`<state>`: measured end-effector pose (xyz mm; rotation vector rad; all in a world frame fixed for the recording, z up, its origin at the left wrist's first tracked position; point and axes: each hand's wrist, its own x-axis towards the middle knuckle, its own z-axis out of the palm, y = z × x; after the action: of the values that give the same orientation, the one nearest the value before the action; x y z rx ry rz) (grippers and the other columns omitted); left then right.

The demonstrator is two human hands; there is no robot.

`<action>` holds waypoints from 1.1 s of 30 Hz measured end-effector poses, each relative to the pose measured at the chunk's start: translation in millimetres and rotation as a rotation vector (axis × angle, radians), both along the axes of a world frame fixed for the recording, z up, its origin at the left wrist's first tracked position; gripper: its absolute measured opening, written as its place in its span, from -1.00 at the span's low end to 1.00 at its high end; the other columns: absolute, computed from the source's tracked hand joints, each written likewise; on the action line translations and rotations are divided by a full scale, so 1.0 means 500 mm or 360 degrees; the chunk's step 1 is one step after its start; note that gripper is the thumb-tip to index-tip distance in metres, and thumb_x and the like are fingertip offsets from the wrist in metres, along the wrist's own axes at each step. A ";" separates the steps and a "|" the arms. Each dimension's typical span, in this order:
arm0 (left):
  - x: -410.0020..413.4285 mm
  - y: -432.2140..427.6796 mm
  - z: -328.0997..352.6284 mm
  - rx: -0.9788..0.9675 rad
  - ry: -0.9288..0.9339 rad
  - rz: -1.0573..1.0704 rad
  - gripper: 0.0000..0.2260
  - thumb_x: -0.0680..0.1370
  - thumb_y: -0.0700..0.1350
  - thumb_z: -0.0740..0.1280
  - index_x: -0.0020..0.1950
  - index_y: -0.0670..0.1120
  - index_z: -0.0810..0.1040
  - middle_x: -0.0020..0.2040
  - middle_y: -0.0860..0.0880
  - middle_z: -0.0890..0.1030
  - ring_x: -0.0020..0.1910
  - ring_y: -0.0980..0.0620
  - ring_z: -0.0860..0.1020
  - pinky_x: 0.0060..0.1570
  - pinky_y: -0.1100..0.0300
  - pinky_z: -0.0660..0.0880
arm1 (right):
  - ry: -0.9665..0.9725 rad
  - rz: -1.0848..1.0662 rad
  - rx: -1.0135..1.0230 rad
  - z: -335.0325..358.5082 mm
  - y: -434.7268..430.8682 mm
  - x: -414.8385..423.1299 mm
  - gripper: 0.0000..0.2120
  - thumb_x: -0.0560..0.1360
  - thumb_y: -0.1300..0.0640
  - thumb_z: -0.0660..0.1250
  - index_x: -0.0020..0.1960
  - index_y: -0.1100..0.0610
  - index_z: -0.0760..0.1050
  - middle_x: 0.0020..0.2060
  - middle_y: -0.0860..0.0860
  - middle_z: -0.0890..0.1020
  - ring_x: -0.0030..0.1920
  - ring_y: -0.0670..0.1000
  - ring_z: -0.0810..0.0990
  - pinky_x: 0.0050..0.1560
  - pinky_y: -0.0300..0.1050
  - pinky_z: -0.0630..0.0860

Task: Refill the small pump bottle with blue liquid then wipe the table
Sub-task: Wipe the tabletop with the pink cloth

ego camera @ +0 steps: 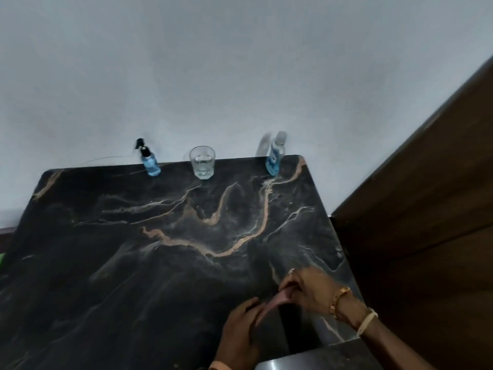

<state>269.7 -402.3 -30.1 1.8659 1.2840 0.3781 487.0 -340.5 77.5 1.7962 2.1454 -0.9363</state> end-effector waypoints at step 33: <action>0.339 0.214 0.100 -0.1149 -0.0650 0.0471 -0.71 0.52 -0.44 0.35 0.10 -0.09 0.59 -0.18 -0.05 0.63 -0.18 0.02 0.61 -0.18 0.18 0.53 | 0.1132 -0.2298 0.0344 -0.122 -0.189 0.219 -0.92 0.50 0.20 0.45 -0.03 0.05 0.64 -0.18 0.05 0.69 -0.26 -0.05 0.60 -0.31 -0.20 0.54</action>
<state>439.3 -295.2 19.8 0.9418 1.1963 0.3616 596.5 -434.8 16.5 3.5267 0.7464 -1.7869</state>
